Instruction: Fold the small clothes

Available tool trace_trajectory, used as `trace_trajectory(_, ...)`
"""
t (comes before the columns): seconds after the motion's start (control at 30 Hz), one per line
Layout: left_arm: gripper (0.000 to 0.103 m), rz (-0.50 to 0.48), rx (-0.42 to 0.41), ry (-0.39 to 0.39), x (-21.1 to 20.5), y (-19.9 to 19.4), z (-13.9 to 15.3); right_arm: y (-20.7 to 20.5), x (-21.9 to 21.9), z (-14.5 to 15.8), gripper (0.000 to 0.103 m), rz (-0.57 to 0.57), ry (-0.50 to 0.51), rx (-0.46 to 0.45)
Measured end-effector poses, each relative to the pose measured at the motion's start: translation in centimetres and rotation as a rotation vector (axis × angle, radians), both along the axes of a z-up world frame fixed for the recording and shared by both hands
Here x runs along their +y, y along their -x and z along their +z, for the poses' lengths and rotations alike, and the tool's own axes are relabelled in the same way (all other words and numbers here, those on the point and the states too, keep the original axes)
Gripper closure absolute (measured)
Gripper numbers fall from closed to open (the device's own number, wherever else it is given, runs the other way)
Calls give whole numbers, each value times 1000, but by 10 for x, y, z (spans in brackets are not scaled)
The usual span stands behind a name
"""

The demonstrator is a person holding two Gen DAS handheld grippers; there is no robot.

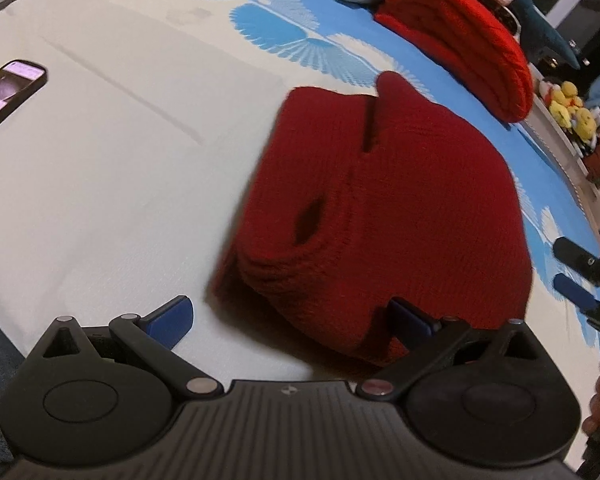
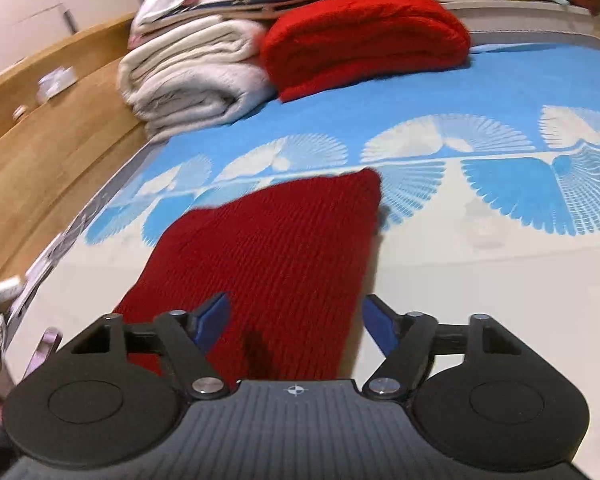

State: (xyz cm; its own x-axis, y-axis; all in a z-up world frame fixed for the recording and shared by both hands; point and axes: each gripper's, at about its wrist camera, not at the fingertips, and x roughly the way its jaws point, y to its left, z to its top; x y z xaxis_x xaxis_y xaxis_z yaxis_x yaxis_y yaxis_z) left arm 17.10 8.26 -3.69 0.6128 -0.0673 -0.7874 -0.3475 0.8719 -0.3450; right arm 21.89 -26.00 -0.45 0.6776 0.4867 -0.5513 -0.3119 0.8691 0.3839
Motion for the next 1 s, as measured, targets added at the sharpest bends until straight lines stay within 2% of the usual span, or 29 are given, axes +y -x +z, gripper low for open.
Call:
trace_trajectory(0.13,0,-21,-11,-1,-9,2,-1,4,1,-7,20,42,-12,32)
trace_trajectory(0.33,0,-16,-8,17,-6,-2,-6,-16,-10,-18,19,-5,-98,119)
trace_trajectory(0.43,0,4,13,58,-2,-6,-10,-40,-16,-27,19,-36,-190,197)
trace_trajectory(0.67,0,33,4,85,8,-7,-11,-125,-15,-49,14,-101,-333,364)
trace_trajectory(0.8,0,73,-14,113,18,-8,-12,-159,-4,-58,9,-84,-343,396)
trace_trajectory(0.87,0,82,-23,112,19,-9,-12,-174,3,-62,7,-78,-327,411)
trace_trajectory(1.0,0,82,-28,100,18,-11,-12,-193,9,-74,5,-86,-367,431)
